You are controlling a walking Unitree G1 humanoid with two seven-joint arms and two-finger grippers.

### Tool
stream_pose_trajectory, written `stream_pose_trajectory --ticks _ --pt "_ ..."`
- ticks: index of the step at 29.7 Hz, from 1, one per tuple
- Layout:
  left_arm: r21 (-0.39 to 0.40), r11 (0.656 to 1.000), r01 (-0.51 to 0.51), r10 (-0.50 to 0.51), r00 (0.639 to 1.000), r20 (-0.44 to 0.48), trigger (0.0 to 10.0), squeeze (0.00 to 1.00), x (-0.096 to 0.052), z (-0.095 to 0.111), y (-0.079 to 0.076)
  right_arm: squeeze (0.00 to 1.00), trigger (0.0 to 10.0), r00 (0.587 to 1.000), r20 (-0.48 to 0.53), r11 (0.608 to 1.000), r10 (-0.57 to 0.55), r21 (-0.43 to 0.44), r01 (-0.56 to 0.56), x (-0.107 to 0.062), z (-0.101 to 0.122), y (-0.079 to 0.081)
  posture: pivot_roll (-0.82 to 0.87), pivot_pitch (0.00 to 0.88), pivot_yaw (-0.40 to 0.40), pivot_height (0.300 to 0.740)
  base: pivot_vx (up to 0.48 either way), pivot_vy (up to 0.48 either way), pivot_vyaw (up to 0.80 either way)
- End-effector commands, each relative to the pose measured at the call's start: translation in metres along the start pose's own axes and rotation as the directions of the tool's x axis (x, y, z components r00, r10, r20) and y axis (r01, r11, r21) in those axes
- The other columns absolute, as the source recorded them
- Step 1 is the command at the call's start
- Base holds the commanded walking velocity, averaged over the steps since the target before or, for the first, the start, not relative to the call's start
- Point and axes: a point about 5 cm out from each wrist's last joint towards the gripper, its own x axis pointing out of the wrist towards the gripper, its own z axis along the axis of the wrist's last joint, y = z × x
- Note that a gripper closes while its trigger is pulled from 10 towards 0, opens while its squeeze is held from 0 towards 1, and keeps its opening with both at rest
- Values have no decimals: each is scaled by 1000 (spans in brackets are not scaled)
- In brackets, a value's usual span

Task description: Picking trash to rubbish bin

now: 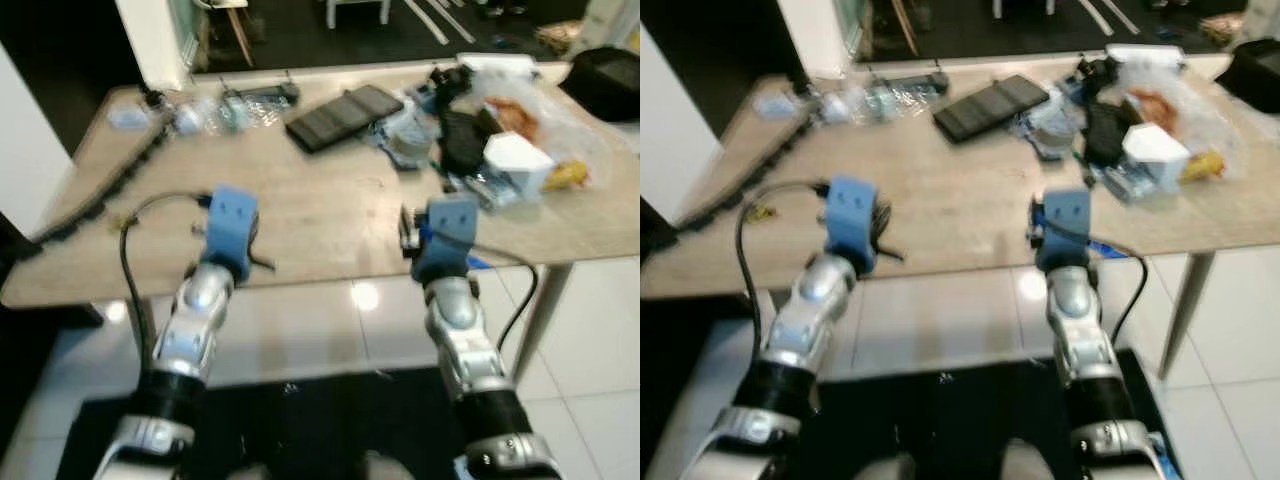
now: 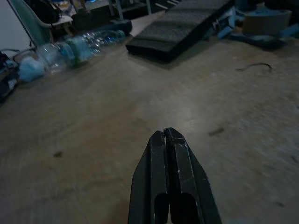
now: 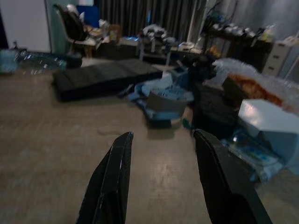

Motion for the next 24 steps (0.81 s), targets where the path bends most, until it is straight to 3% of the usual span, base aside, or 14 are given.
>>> stream_pose_trajectory --ticks 1,24 --pt "8 1000 -8 8 1000 -16 10000 0 -1 -4 4 0 10000 1000 -6 1000 14 10 -14 -2 -2 6 -65 11 28 740 281 0 0" --pt "11 1000 3 -3 1000 -11 10000 0 2 -3 2 0 10000 1000 5 1000 1 31 -1 2 1 6 -64 1 33 740 286 0 0"
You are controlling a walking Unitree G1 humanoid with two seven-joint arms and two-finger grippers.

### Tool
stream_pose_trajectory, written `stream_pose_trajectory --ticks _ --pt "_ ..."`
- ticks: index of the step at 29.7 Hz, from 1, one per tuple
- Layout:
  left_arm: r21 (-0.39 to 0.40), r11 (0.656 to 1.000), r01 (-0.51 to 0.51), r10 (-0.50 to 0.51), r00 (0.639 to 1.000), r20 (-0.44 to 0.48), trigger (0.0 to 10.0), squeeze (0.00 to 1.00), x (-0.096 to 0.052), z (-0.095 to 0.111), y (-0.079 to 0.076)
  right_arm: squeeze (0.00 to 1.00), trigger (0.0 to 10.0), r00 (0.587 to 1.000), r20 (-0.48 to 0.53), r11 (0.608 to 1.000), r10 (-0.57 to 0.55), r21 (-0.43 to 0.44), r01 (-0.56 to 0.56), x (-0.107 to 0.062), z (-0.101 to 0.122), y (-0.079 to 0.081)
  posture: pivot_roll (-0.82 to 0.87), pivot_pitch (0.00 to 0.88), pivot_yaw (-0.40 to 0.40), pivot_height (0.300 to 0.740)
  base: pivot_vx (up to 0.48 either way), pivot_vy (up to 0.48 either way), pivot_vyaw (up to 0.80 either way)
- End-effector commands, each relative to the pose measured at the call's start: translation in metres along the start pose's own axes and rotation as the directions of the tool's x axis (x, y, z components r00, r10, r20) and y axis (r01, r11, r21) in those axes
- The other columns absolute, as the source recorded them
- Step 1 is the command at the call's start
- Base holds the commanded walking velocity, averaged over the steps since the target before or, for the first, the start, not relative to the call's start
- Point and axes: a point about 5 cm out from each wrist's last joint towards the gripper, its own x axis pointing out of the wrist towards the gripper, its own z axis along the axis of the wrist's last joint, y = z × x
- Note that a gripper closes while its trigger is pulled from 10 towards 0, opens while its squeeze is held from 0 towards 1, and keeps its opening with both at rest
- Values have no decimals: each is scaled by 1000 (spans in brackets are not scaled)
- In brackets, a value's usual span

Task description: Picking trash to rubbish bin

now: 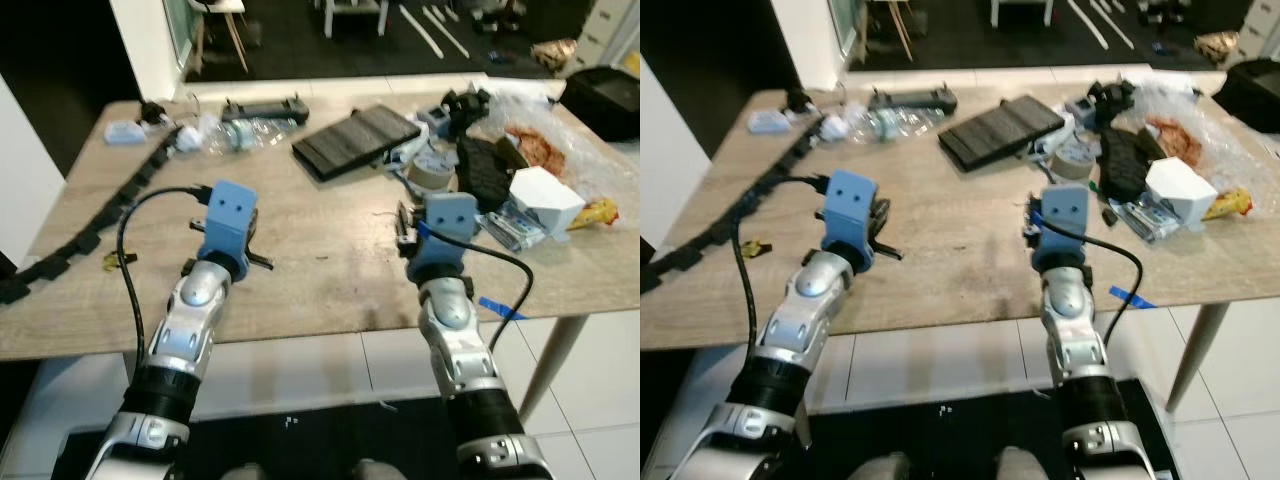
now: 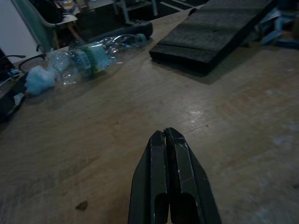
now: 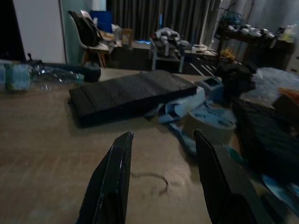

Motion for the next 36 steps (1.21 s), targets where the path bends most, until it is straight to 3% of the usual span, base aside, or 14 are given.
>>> stream_pose_trajectory --ticks 1,6,28,36 --pt "6 1000 8 -8 1000 -7 10000 0 0 -2 -1 0 10000 1000 -12 1000 -12 9 12 0 -3 -4 -65 1 33 740 285 0 0" --pt "6 1000 7 -7 1000 -5 10000 0 1 -1 -1 0 10000 1000 -16 1000 -13 9 13 0 -3 -4 -67 2 34 740 285 0 -740" --pt "6 1000 8 -8 1000 -2 10000 0 1 -1 -2 0 10000 1000 -6 1000 -14 -6 14 4 -1 -7 -71 12 30 740 287 0 0" --pt "5 1000 6 -6 1000 -4 10000 0 0 -2 -2 0 10000 999 -27 999 18 40 -17 5 -2 -6 -73 21 30 740 286 0 0"
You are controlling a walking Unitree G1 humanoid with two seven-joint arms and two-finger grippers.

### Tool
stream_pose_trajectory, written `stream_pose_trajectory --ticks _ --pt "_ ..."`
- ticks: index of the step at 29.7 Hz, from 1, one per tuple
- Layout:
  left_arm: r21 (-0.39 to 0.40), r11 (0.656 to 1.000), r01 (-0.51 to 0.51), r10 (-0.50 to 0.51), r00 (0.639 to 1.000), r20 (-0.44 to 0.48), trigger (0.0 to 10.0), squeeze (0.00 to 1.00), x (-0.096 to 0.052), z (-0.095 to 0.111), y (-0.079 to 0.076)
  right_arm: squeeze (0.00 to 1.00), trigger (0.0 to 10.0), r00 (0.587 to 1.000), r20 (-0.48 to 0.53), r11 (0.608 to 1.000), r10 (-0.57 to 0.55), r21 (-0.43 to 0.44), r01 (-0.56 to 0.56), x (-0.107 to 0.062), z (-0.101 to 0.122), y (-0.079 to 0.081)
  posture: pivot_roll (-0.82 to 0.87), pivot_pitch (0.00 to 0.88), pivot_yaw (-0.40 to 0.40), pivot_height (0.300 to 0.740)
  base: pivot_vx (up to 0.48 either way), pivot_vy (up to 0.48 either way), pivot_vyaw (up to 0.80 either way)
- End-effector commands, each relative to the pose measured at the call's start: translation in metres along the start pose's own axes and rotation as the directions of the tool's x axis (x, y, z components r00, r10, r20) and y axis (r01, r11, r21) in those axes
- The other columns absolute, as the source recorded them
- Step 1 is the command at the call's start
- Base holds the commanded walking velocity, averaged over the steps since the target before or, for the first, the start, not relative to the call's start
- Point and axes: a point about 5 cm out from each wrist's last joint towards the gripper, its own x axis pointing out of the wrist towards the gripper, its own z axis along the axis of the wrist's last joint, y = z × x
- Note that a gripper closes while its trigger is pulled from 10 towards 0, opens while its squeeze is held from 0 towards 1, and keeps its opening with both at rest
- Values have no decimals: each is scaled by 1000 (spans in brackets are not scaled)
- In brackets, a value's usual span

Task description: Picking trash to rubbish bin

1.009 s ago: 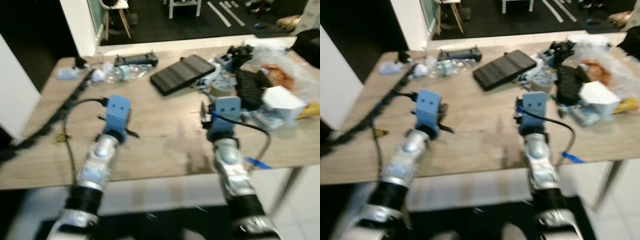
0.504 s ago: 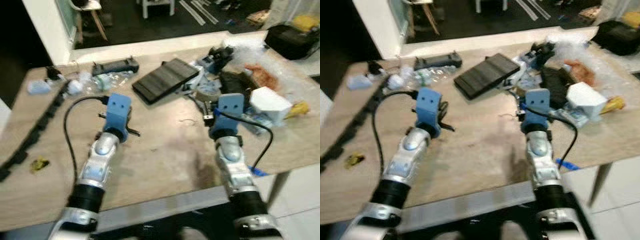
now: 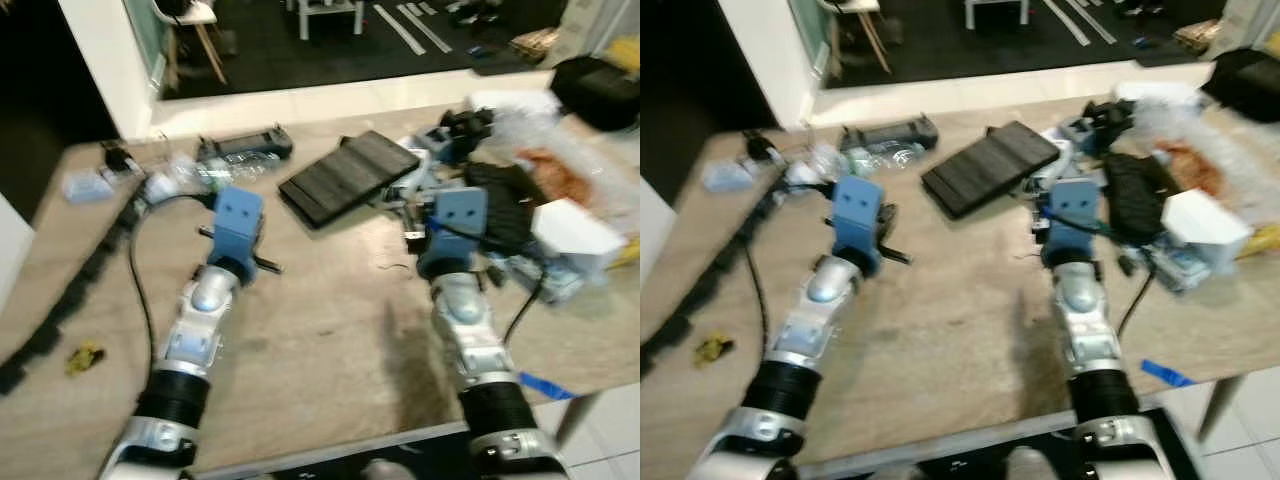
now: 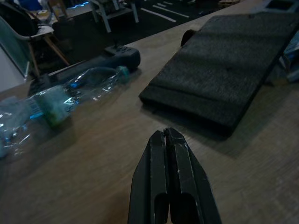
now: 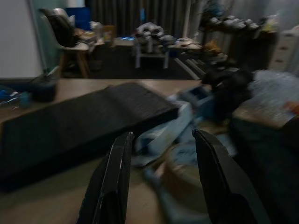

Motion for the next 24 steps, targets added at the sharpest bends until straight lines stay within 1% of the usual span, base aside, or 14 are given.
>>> stream_pose_trajectory --ticks 1,3,5,6,10,13,15,16,19,22,24 --pt "5 1000 -10 10 1000 -11 10000 0 -2 -3 4 0 10000 1000 -9 1000 12 17 -12 0 0 3 -73 23 31 740 285 0 0" --pt "5 1000 -10 10 1000 -12 10000 0 -3 -3 3 0 10000 1000 -11 1000 19 19 -19 1 0 4 -73 23 31 740 285 0 0" --pt "6 1000 -9 9 1000 -13 10000 0 -3 -3 4 0 10000 998 -20 998 58 31 -57 1 0 6 -73 29 32 740 287 0 0" --pt "6 1000 -9 9 1000 -13 10000 0 -3 -3 4 0 10000 998 -20 998 58 31 -57 1 0 6 -73 29 32 740 285 0 0" --pt "8 1000 -13 13 1000 -15 10000 0 -4 -3 4 0 10000 985 -44 984 169 65 -166 2 -1 16 -73 35 33 740 287 0 0" --pt "9 1000 -16 16 1000 -16 10000 0 -4 -3 5 0 10000 980 -53 979 190 81 -186 2 -2 18 -71 41 31 740 286 0 0" --pt "16 999 -42 42 999 -12 10000 0 -5 -3 6 0 10000 980 -70 976 186 125 -176 4 -4 18 -68 46 32 740 268 0 0" --pt "16 999 -42 42 999 -12 10000 0 -5 -3 6 0 10000 980 -70 976 186 125 -176 4 -4 18 -68 46 32 740 251 0 0" --pt "16 996 -90 91 996 -5 10000 0 -4 -3 11 0 10000 971 -87 963 221 174 -203 5 -6 21 -67 50 34 740 0 0 0" --pt "11 993 -118 118 993 5 10000 0 -5 -1 15 0 10000 953 -99 946 288 184 -267 6 -6 28 -65 55 36 740 0 0 0" --pt "10 992 -125 125 992 7 10000 0 -5 -1 16 0 10000 947 -107 938 303 208 -276 7 -6 31 -64 60 36 740 0 0 0"
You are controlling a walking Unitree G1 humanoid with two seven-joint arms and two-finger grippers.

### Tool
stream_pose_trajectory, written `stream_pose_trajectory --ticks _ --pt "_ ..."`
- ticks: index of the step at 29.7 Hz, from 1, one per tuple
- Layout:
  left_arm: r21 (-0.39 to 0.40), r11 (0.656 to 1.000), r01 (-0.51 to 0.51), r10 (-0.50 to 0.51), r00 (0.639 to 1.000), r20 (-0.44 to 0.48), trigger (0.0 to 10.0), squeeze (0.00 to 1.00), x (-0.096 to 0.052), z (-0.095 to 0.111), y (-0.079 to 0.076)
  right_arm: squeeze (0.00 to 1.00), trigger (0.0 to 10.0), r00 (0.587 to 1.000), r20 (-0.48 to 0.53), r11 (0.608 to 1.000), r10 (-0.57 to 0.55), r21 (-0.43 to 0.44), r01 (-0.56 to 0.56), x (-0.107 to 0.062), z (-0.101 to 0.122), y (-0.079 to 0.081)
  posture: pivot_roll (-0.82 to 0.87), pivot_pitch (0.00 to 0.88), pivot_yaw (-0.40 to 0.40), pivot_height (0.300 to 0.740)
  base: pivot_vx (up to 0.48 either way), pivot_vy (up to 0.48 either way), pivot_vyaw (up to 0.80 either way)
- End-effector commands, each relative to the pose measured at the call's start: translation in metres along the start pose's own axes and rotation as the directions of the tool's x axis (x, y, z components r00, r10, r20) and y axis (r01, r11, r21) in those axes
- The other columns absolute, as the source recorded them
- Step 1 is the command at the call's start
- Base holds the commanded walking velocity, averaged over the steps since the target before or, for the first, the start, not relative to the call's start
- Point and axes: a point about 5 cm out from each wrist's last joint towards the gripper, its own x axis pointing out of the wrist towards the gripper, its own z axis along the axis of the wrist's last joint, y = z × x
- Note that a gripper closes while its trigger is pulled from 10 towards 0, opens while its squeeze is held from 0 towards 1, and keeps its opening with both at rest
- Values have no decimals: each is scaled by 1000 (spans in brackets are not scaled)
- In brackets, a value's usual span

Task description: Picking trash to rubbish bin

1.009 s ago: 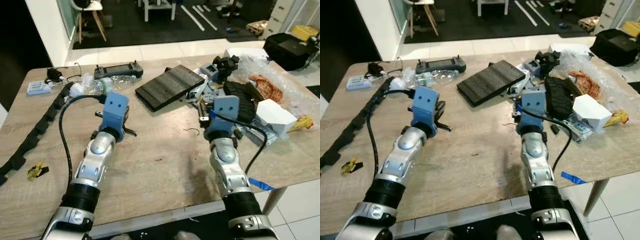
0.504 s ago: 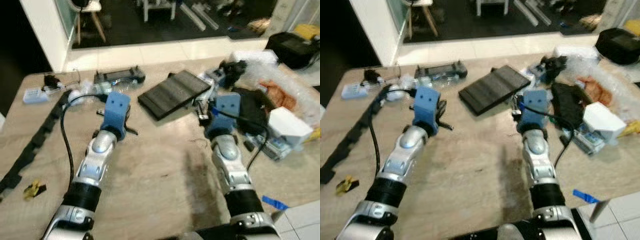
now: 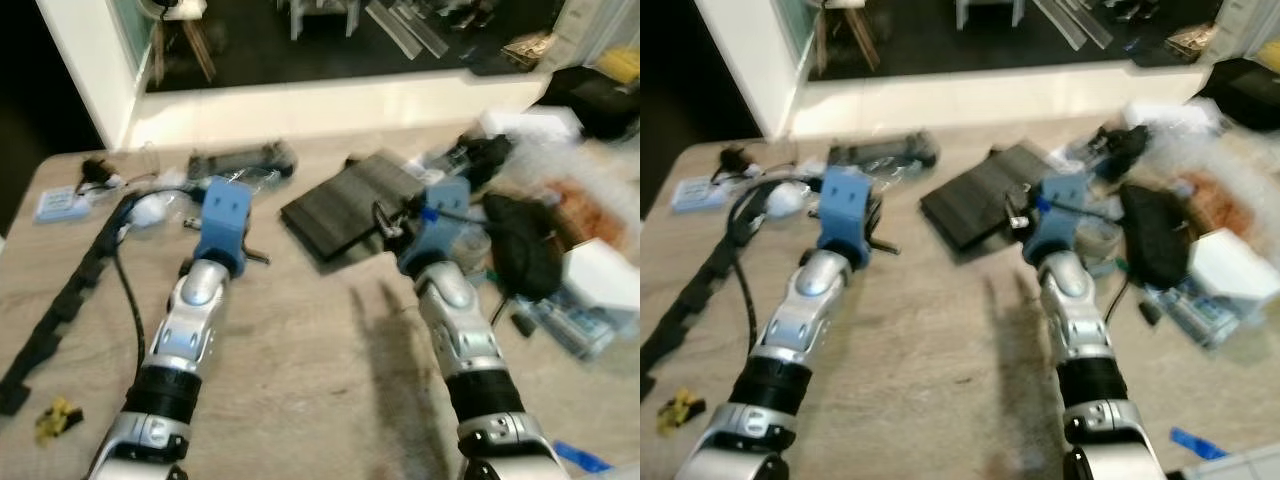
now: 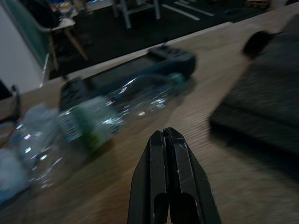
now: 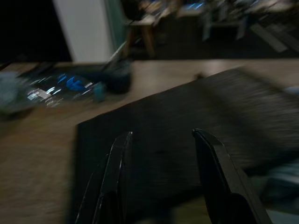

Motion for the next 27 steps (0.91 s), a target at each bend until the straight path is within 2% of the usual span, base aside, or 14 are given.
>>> stream_pose_trajectory --ticks 1,5,6,7,14,15,18,22,27 --pt "9 1000 -15 15 1000 -9 10000 0 -2 -4 3 0 10000 1000 -27 1000 10 24 -9 1 -4 1 -64 60 36 740 0 0 0" --pt "17 999 -32 32 999 -12 10000 0 -2 -4 5 0 10000 997 -63 994 -49 93 55 5 -7 -10 -63 62 38 740 0 0 0" --pt "18 999 -34 35 999 -11 10000 0 -2 -3 5 125 10000 996 -66 992 -59 111 66 6 -7 -13 -56 69 35 740 0 0 0" --pt "27 999 -42 42 999 -6 10000 0 -2 -2 5 1000 10000 996 -68 988 -62 140 71 7 -7 -15 -54 73 36 740 0 0 0" --pt "80 996 -31 31 999 -3 10000 0 -4 -3 7 1000 10000 998 -66 981 -14 195 26 12 -3 -21 -47 86 37 740 0 0 0" --pt "116 993 -14 14 1000 4 10000 0 -5 -2 6 1000 10000 998 -64 976 -14 215 27 13 -2 -22 -43 93 34 740 0 0 0" --pt "157 987 34 -39 999 31 10000 0 -7 3 2 1000 10000 999 -40 952 7 307 5 14 1 -13 -43 98 33 740 0 0 0" --pt "162 985 62 -68 997 36 10000 0 -9 3 -1 1000 10000 999 -43 951 17 310 -2 13 0 -4 -40 103 33 740 0 0 0" --pt "170 983 75 -81 996 31 10000 0 -10 3 -1 1000 10000 999 -39 927 -39 370 50 11 -1 -1 -40 107 38 740 0 0 0"
